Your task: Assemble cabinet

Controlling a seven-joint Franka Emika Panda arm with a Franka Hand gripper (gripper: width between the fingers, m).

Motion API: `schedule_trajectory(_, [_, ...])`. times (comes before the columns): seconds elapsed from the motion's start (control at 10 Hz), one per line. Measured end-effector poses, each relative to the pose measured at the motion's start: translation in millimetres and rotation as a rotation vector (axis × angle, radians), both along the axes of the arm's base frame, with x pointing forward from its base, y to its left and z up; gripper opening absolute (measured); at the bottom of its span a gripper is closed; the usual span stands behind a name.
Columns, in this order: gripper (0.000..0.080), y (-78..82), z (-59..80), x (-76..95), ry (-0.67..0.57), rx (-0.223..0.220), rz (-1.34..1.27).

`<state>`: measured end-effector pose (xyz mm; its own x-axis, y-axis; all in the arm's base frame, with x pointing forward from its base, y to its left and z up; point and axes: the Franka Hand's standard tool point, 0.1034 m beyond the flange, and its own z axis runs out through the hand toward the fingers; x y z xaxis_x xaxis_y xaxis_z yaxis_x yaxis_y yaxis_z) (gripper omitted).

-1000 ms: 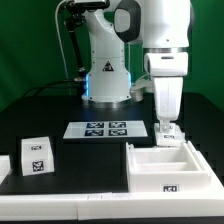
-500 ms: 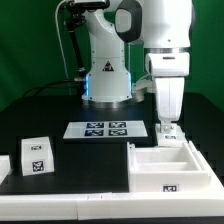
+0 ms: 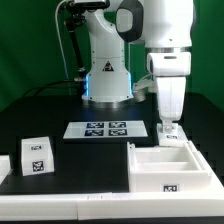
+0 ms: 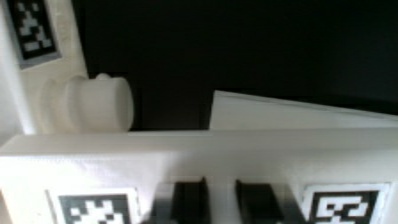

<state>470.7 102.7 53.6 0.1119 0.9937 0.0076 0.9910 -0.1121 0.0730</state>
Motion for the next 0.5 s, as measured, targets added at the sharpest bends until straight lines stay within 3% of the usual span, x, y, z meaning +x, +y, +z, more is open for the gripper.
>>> schedule_trajectory(0.5, [0.0070,-6.9,0.7,24.8,0.024,-0.023,0.001])
